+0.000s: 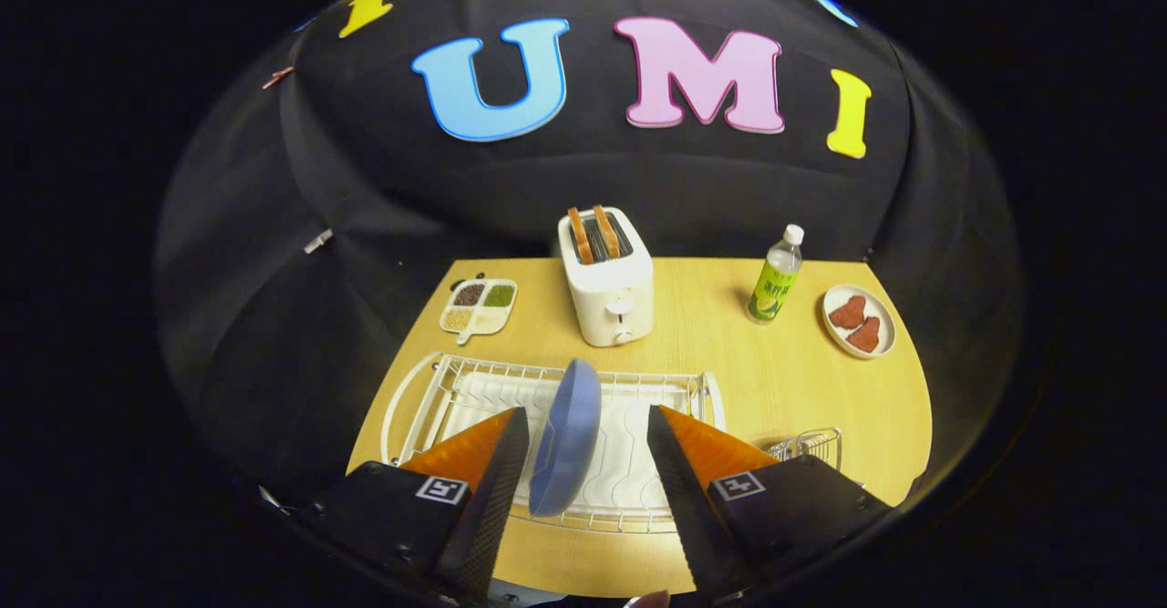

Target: Take the plate from the dish rack, then take the spoon from the basket and place it into the plate.

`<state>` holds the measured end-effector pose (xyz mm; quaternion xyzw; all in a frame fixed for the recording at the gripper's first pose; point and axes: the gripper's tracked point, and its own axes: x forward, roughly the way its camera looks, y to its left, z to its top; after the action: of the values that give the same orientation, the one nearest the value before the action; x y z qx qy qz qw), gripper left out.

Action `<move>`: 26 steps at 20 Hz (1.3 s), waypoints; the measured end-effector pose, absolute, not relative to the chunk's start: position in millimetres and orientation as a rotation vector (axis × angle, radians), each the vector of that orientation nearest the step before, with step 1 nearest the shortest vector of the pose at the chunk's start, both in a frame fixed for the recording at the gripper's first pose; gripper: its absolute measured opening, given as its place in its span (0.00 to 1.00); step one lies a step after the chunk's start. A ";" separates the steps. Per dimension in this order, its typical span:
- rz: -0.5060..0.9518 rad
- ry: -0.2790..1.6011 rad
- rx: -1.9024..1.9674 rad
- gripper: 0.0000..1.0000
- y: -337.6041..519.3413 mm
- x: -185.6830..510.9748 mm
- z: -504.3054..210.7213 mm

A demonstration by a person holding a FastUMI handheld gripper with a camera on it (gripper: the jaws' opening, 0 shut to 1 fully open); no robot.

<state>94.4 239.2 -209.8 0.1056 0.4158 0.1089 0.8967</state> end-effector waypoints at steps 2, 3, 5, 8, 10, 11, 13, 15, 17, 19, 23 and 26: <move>0.188 0.930 0.196 0.73 247.1 99.0 -239.0; 0.169 0.967 0.183 0.71 250.1 100.0 -253.8; 0.134 1.038 0.170 0.69 256.6 97.2 -281.0; 0.085 1.123 0.141 0.62 263.0 97.6 -313.6; 0.037 1.153 0.104 0.37 258.2 98.4 -322.1; 0.018 1.146 0.099 0.36 260.5 101.8 -317.2; 0.018 1.147 0.041 0.33 261.9 103.6 -309.8; 0.015 1.116 -0.015 0.32 261.8 109.4 -297.2; 0.001 1.074 -0.058 0.32 254.5 118.5 -285.9; 0.016 1.060 -0.030 0.31 250.2 119.6 -276.8; 0.072 1.022 0.146 0.31 241.4 117.7 -255.5; 0.121 1.003 0.265 0.31 226.1 104.0 -240.5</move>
<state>104.0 226.1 -240.5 0.1264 0.4789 0.0578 0.8668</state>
